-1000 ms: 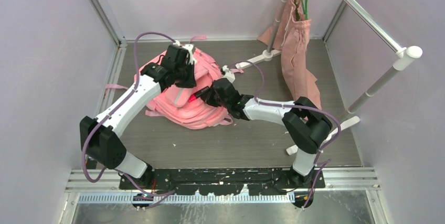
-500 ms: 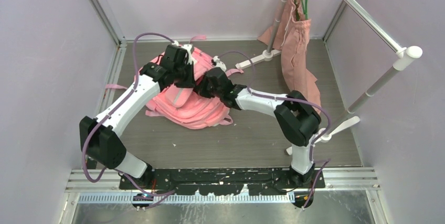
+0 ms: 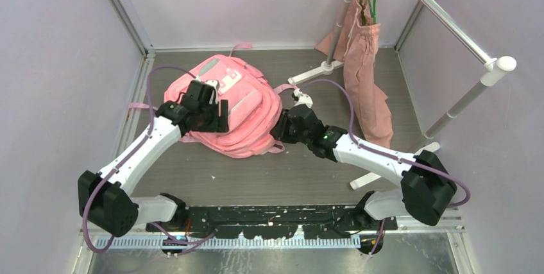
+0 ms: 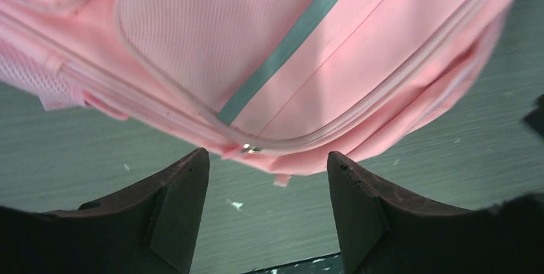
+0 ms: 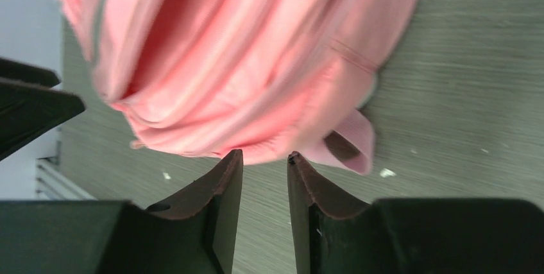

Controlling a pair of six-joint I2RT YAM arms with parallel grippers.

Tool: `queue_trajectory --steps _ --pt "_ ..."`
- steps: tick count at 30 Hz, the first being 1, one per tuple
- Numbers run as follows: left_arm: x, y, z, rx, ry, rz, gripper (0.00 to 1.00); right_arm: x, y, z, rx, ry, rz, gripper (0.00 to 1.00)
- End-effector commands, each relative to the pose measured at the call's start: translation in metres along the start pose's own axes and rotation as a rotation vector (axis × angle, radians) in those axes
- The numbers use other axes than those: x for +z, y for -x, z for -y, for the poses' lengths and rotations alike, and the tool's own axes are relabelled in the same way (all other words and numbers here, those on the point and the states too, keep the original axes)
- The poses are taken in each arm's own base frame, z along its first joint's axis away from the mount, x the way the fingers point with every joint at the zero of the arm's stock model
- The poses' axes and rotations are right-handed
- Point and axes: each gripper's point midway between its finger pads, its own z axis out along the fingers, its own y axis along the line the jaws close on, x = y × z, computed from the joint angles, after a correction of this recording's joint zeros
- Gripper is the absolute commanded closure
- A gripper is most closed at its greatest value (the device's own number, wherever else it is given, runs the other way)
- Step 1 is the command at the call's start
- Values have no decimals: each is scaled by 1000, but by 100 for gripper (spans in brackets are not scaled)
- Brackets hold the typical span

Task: Pack the student bag
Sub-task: Adjust the student bag at the center of the board.

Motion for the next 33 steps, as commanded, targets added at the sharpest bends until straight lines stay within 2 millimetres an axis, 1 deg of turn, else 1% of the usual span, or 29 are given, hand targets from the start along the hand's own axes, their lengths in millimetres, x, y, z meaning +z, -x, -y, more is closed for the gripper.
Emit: queue_trajectory --steps 1,5,9,11,13,16,19,21,23,24,26,28,30,31,33 --pt "5 -25 -21 31 61 -22 34 -6 3 23 -30 -81 23 61" --pt "15 -39 -24 22 51 -18 36 -4 12 8 -9 -49 34 61" --pt "29 -41 -25 17 46 14 42 -3 19 -2 1 -22 46 60" --pt "33 -40 -30 22 73 19 45 -3 19 -3 -1 -21 43 60" --pt "33 -36 -34 34 98 29 47 -4 18 -2 -4 -24 38 61" --pt "31 -32 -35 58 100 44 50 -7 16 1 -5 -31 36 61" --pt "33 -30 -33 60 86 58 59 -7 13 5 -1 -38 33 60" --pt "37 -33 -27 47 61 40 66 -6 12 4 3 -34 25 61" --pt "39 -38 -22 36 33 7 69 -6 12 1 8 -26 19 61" --pt "41 -41 -20 31 25 -9 73 -7 13 -1 11 -22 19 61" --pt "42 -47 -19 16 22 -41 76 -8 16 -5 14 -10 24 61" --pt "41 -50 -13 -6 -5 -68 84 -10 19 -9 14 1 29 61" --pt "38 -53 5 -34 -96 -95 96 -13 23 -15 13 18 31 61" --pt "37 -54 13 -65 -135 -104 100 -15 25 -17 8 23 33 61" --pt "34 -53 29 -123 -209 -110 100 -19 29 -23 4 43 40 61"
